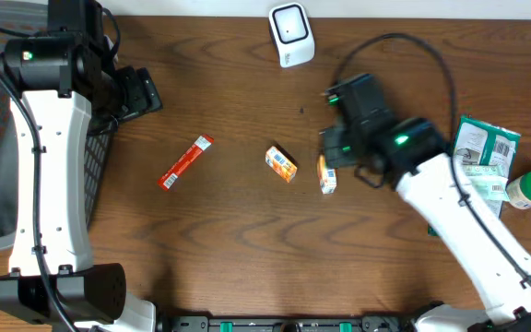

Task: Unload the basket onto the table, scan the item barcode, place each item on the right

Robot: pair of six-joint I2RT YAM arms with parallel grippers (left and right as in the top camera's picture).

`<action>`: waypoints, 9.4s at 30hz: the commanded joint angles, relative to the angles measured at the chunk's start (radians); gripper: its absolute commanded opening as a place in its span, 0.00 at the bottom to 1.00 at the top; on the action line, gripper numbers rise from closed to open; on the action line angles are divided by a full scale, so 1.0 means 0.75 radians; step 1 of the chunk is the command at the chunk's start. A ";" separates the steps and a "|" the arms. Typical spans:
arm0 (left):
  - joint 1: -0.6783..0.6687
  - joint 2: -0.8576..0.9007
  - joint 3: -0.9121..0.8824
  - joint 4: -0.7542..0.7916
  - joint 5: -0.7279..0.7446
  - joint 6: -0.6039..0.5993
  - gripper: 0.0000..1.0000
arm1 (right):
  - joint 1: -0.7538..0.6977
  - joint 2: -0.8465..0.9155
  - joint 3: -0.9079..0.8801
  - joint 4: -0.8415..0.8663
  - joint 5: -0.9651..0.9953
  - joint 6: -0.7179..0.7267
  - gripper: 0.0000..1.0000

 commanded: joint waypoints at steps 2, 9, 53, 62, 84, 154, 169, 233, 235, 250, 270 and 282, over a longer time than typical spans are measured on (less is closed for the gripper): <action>0.001 -0.009 -0.005 -0.008 -0.003 0.017 0.86 | -0.150 0.003 -0.002 -0.078 0.002 0.018 0.01; 0.001 -0.009 -0.005 -0.008 -0.003 0.017 0.87 | -0.205 0.075 -0.008 -0.106 0.002 0.051 0.01; 0.001 -0.009 -0.005 -0.008 -0.003 0.017 0.87 | -0.150 0.456 -0.180 0.121 -0.187 0.125 0.02; 0.001 -0.009 -0.005 -0.008 -0.003 0.017 0.86 | -0.129 0.456 -0.205 0.150 -0.352 0.051 0.01; 0.001 -0.009 -0.005 -0.008 -0.003 0.017 0.86 | -0.229 0.451 -0.179 0.174 -0.526 0.027 0.33; 0.001 -0.009 -0.005 -0.008 -0.003 0.017 0.86 | -0.261 0.506 1.514 -0.929 0.314 -0.121 0.01; 0.001 -0.009 -0.005 -0.008 -0.003 0.017 0.86 | 0.111 0.989 1.550 -0.186 1.096 -0.742 0.01; 0.001 -0.009 -0.005 -0.008 -0.003 0.017 0.86 | 0.033 1.644 1.481 0.785 1.040 -1.571 0.01; 0.001 -0.009 -0.005 -0.008 -0.003 0.017 0.87 | 0.033 1.644 1.481 0.783 1.040 -1.571 0.01; 0.001 -0.009 -0.005 -0.008 -0.003 0.017 0.86 | 0.043 1.381 1.482 0.556 0.829 -1.203 0.01; 0.001 -0.009 -0.005 -0.008 -0.003 0.017 0.87 | -0.371 0.892 1.371 -0.853 0.033 -0.562 0.01; 0.001 -0.009 -0.005 -0.008 -0.003 0.017 0.86 | -0.793 0.892 0.881 -0.803 0.034 -0.441 0.01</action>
